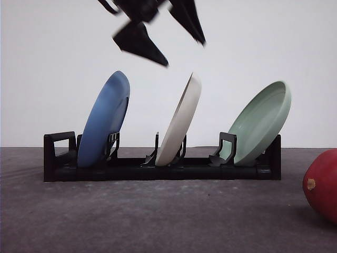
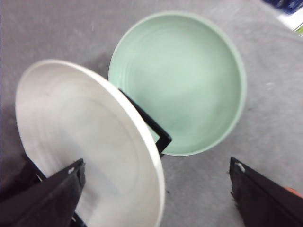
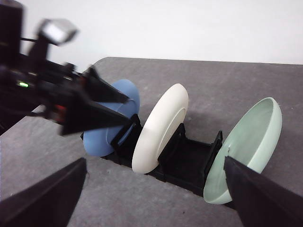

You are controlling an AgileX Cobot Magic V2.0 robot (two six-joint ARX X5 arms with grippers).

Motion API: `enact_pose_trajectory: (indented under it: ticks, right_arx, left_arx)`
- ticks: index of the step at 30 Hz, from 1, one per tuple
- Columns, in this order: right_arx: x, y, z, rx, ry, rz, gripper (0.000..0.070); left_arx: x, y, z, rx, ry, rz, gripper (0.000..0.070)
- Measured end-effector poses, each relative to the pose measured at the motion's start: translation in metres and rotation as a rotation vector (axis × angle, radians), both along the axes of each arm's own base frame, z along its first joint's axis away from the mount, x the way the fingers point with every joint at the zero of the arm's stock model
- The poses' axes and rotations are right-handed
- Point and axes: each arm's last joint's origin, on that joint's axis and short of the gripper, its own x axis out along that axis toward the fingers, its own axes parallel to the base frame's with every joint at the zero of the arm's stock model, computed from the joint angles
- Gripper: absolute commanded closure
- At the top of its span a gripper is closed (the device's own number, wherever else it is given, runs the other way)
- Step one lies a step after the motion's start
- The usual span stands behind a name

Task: Place pomegranate in white plate

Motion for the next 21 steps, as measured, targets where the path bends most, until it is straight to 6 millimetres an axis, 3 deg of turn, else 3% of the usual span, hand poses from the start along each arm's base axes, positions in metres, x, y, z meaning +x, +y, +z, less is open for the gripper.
enact_pose_trajectory:
  ticks: [6,9,13,17,21]
  right_arx:
    - [0.000,0.000,0.000,0.001,0.000,0.000,0.0108]
    - [0.000,0.000,0.000,0.004,0.004,-0.001,0.0108]
    - [0.000,0.000,0.000,0.006,0.007,-0.002,0.0108]
    - [0.000,0.000,-0.001,0.006,0.014,-0.002,0.0108]
    - [0.000,0.000,-0.001,0.006,0.015,-0.002,0.0108]
  left_arx:
    - [0.014,-0.025,-0.038,0.062,0.055,0.014,0.0109]
    - [0.017,-0.032,-0.047,0.063,0.058,0.008,0.0142]
    - [0.017,-0.036,-0.050,0.064,0.059,0.001,0.0349]
    - [0.016,-0.037,-0.051,0.071,0.066,-0.002,0.0700]
    - [0.015,-0.037,-0.051,0.063,0.078,0.010,0.0700]
